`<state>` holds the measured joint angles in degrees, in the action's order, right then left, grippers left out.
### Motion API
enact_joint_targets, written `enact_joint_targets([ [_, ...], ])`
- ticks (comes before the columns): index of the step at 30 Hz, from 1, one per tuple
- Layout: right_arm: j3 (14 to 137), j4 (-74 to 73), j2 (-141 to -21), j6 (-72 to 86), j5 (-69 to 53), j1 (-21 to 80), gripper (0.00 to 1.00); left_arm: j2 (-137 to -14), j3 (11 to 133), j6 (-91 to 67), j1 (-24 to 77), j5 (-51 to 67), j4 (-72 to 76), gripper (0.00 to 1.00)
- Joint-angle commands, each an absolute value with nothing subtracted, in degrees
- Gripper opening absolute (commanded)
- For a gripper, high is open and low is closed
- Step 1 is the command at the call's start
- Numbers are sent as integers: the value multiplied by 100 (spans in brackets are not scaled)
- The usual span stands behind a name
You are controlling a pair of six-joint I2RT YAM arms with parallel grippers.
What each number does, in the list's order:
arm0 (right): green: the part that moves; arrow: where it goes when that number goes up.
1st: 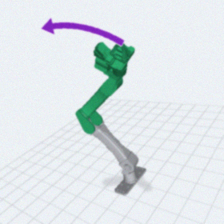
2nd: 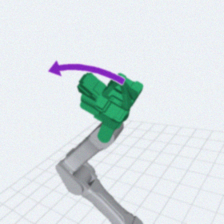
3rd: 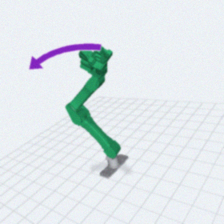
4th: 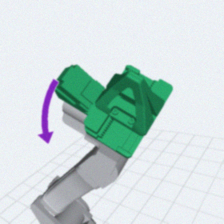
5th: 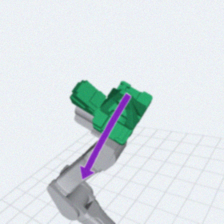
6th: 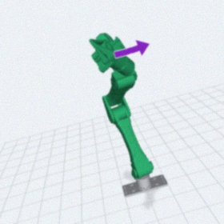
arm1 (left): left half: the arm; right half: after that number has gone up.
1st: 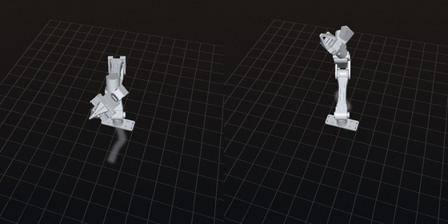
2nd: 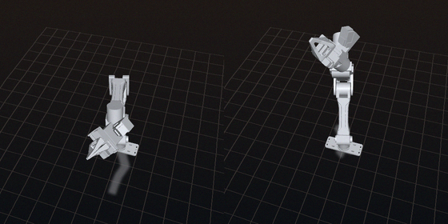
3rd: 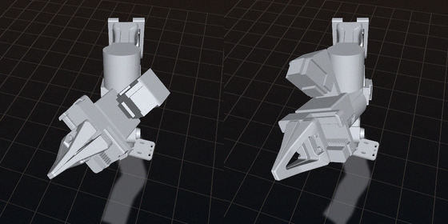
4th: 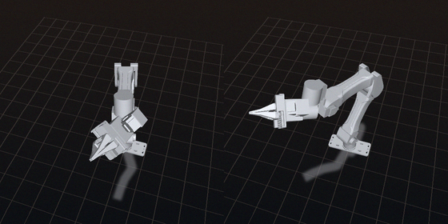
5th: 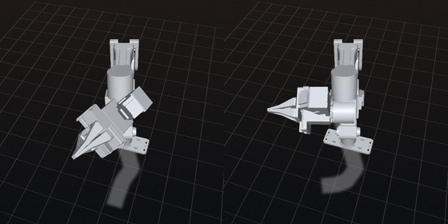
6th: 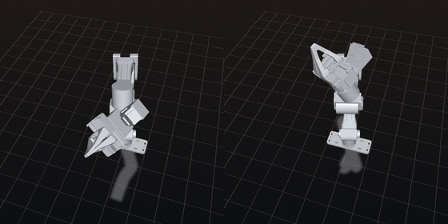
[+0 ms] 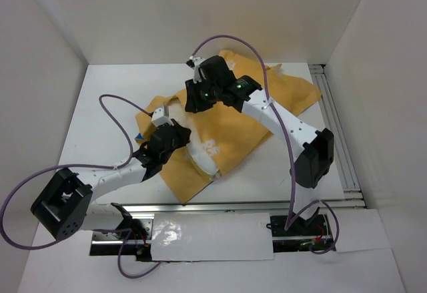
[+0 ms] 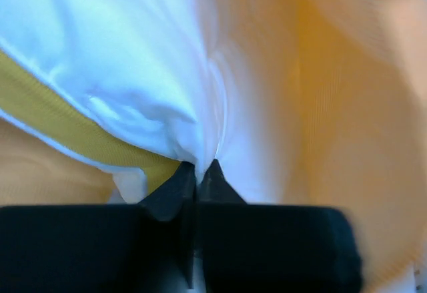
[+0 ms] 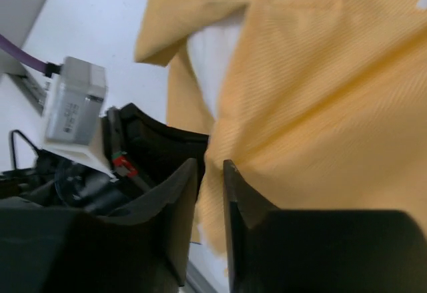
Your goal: Put the pillow into the pillowcase
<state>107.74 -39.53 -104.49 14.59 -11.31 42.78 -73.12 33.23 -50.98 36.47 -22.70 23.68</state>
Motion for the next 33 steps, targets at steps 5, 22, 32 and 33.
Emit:
enact_joint_targets([
  [5, 10610, -3586, -10670, 1450, -1819, 4158, 58, -7541, 3673, -4825, 3674, -2417, 2980, 73],
  [22, 6770, -3505, -7543, 2074, 421, 3612, 99, -6144, 3410, -3587, 4322, -1696, -396, 69],
  [32, 5844, -2999, -6952, 1451, 667, 4867, 99, -6056, 3902, -4990, 4475, -2390, -1764, 65],
  [33, 5906, -2901, -7013, 1120, 746, 5034, 99, -5986, 4085, -5514, 4395, -2443, -2445, 62],
])
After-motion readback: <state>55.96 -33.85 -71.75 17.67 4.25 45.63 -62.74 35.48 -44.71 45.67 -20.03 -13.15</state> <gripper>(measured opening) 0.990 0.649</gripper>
